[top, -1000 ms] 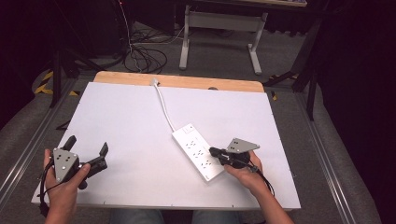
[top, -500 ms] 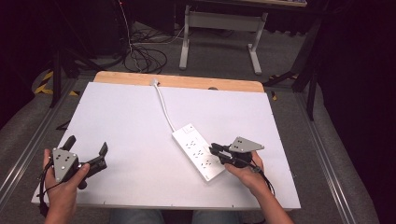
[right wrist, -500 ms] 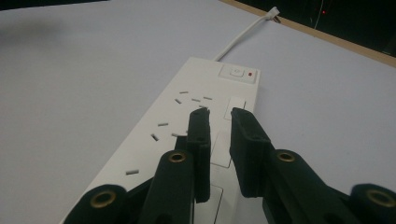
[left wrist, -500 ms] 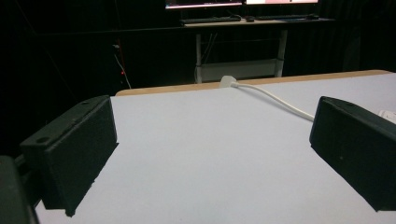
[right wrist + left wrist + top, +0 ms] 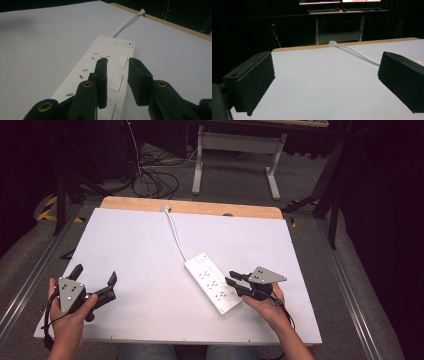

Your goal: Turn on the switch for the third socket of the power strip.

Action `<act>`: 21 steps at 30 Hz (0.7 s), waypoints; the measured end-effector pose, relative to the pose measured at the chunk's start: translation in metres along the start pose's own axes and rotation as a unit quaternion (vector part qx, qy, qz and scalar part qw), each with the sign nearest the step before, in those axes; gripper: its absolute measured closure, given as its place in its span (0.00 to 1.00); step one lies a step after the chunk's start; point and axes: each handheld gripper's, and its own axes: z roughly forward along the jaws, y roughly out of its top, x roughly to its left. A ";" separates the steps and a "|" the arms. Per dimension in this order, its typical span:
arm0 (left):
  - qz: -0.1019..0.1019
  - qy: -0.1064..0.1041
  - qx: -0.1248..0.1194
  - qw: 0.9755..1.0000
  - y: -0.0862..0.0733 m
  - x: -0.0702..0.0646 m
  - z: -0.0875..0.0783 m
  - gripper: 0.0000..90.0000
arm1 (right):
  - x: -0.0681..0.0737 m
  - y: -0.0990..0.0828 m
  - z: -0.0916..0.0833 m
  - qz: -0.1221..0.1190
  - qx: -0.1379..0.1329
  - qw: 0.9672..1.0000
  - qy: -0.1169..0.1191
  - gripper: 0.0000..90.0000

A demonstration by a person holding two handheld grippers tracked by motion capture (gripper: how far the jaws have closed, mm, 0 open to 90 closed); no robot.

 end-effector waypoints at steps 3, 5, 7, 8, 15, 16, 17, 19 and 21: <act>0.001 0.000 -0.001 1.000 0.000 0.000 0.000 0.01 | 0.000 0.000 0.000 0.002 -0.004 1.000 0.001 0.76; 0.000 0.000 0.000 1.000 0.000 0.000 0.000 0.01 | 0.000 0.000 -0.001 0.003 -0.005 1.000 0.001 0.75; -0.001 0.002 0.000 1.000 0.000 0.000 0.000 0.01 | -0.001 0.000 -0.001 0.001 -0.007 1.000 0.002 0.74; -0.001 0.002 0.000 1.000 0.000 0.000 0.000 0.01 | -0.001 0.000 -0.001 0.001 -0.007 1.000 0.002 0.74; 0.001 0.000 0.000 1.000 0.000 0.000 0.001 0.01 | -0.003 0.000 -0.004 0.003 -0.012 1.000 -0.002 0.71; 0.000 -0.001 0.000 1.000 0.000 -0.001 0.001 0.01 | -0.003 -0.001 -0.005 0.004 -0.014 1.000 -0.002 0.70; 0.000 -0.001 0.000 1.000 0.000 -0.001 0.001 0.01 | -0.003 -0.001 -0.005 0.004 -0.013 1.000 -0.003 0.70; 0.001 -0.002 0.001 1.000 0.000 -0.001 0.001 0.01 | -0.004 -0.001 -0.007 0.007 -0.018 1.000 -0.003 0.70; 0.002 -0.002 0.001 1.000 0.000 -0.001 0.002 0.01 | -0.004 -0.001 -0.008 0.009 -0.023 1.000 -0.002 0.69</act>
